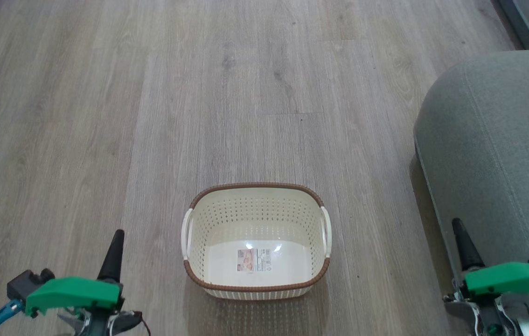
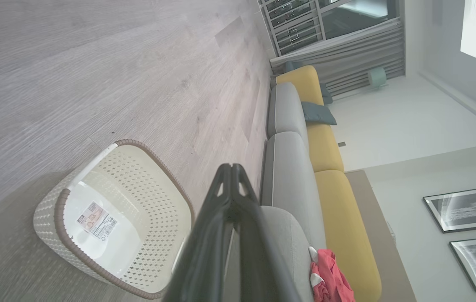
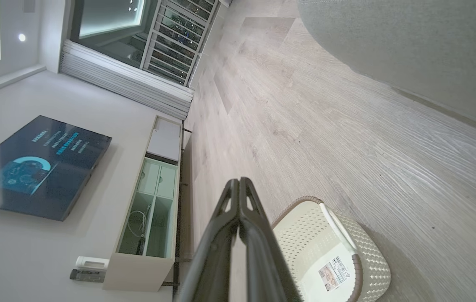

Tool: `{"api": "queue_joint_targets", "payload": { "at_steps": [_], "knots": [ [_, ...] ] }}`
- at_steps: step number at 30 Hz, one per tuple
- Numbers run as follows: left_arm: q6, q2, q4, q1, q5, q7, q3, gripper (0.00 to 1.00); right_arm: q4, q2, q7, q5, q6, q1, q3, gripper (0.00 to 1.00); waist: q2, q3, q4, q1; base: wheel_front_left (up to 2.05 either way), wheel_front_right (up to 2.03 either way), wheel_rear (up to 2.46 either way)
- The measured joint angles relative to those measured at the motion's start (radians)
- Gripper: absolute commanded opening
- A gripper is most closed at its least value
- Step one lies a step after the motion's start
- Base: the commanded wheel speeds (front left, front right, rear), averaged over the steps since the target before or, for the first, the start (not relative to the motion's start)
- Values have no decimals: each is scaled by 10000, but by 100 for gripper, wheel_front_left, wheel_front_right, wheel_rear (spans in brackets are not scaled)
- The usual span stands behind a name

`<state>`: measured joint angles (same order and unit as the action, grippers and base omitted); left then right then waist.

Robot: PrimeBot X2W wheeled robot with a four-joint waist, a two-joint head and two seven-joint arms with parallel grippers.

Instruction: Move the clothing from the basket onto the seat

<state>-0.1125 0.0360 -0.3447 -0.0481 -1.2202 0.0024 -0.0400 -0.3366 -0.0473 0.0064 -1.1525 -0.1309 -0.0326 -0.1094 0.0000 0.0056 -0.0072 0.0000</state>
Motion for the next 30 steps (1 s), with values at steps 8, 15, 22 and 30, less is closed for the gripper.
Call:
{"api": "queue_joint_targets", "payload": {
  "at_steps": [8,15,22,30],
  "knots": [
    [-50,2,109,-34,-943,282,-117,0,128,2,221,-1124,0,-71,-65,0,0,-7,18,0,0,0,0],
    [-75,2,255,-87,-1676,491,-213,0,234,2,430,-1975,0,-180,-107,0,0,-11,32,0,0,0,0],
    [-77,2,376,-99,-2424,688,-259,0,318,4,640,-2853,0,-180,-138,0,0,-16,47,0,0,0,0],
    [-86,4,529,-99,-3254,917,-307,0,441,4,832,-3814,0,-183,-176,0,0,-22,62,0,0,0,0]
  ]
}}
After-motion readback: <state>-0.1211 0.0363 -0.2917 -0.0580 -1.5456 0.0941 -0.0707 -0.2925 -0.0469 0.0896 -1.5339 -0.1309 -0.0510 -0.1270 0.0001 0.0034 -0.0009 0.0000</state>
